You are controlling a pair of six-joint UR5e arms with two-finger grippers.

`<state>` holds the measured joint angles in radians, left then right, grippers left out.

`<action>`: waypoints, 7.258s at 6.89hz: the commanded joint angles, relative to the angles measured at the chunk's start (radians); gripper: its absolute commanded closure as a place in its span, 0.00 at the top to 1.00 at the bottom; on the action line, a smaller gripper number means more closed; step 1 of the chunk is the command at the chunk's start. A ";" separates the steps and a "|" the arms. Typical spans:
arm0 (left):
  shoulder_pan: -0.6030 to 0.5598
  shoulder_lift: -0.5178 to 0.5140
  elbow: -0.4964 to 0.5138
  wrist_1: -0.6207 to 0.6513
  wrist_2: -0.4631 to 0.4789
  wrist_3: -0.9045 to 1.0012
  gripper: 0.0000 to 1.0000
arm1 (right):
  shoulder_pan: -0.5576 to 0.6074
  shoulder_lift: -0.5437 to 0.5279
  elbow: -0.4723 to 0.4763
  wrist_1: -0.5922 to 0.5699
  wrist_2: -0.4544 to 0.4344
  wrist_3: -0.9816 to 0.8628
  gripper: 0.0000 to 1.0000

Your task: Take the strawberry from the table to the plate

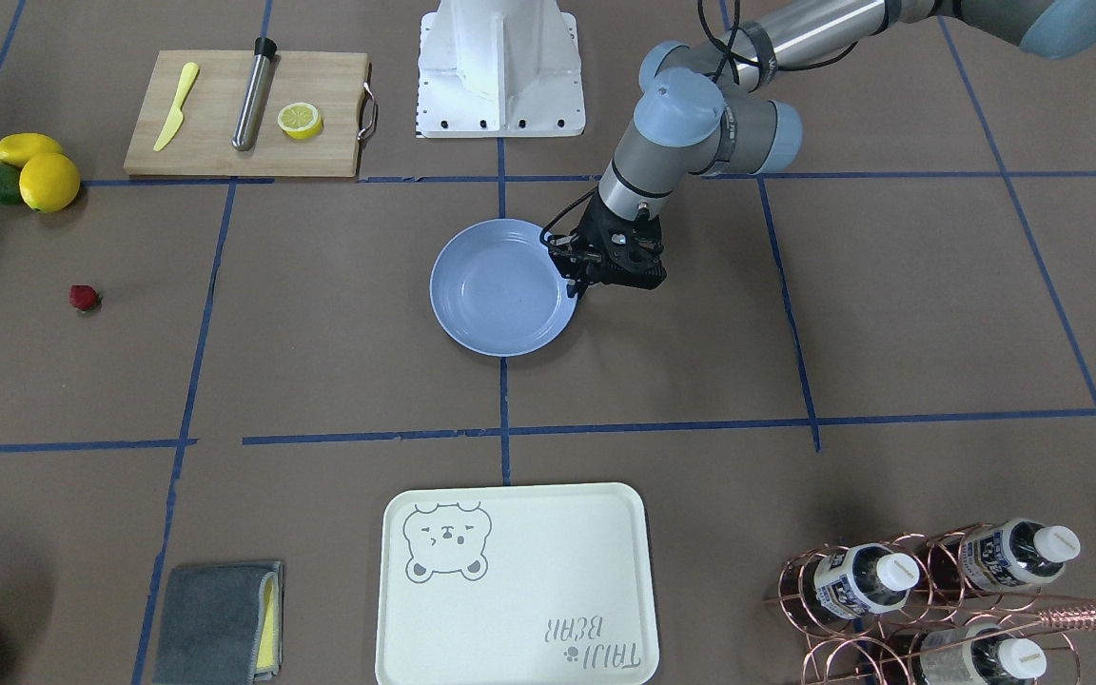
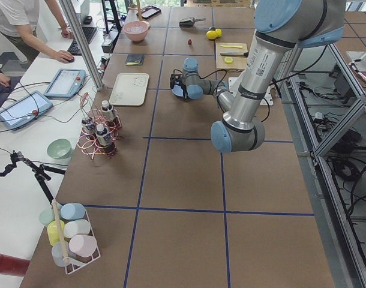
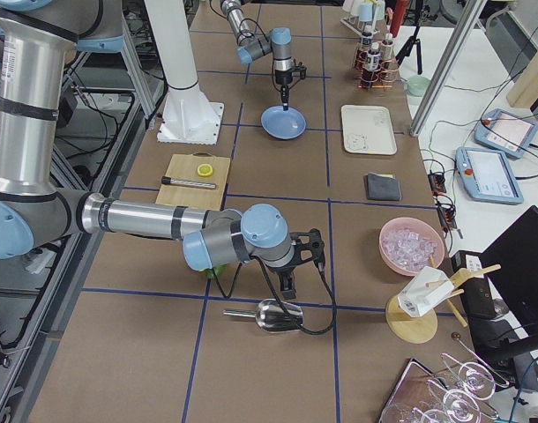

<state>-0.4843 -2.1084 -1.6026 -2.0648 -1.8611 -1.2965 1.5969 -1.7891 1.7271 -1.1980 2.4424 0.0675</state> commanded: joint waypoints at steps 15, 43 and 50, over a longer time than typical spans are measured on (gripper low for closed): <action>-1.111 0.520 -0.141 0.653 -0.392 1.558 1.00 | -0.035 0.014 0.048 0.084 0.113 0.011 0.99; -1.113 0.590 -0.191 0.650 -0.474 1.565 1.00 | -0.862 0.011 0.057 0.371 -0.579 0.828 0.00; -1.111 0.582 -0.188 0.649 -0.475 1.565 1.00 | -1.097 0.889 0.004 -0.340 -0.710 1.167 0.00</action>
<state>-1.5965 -1.5235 -1.7920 -1.4148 -2.3358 0.2684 0.5385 -1.0111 1.7862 -1.4827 1.7521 1.1811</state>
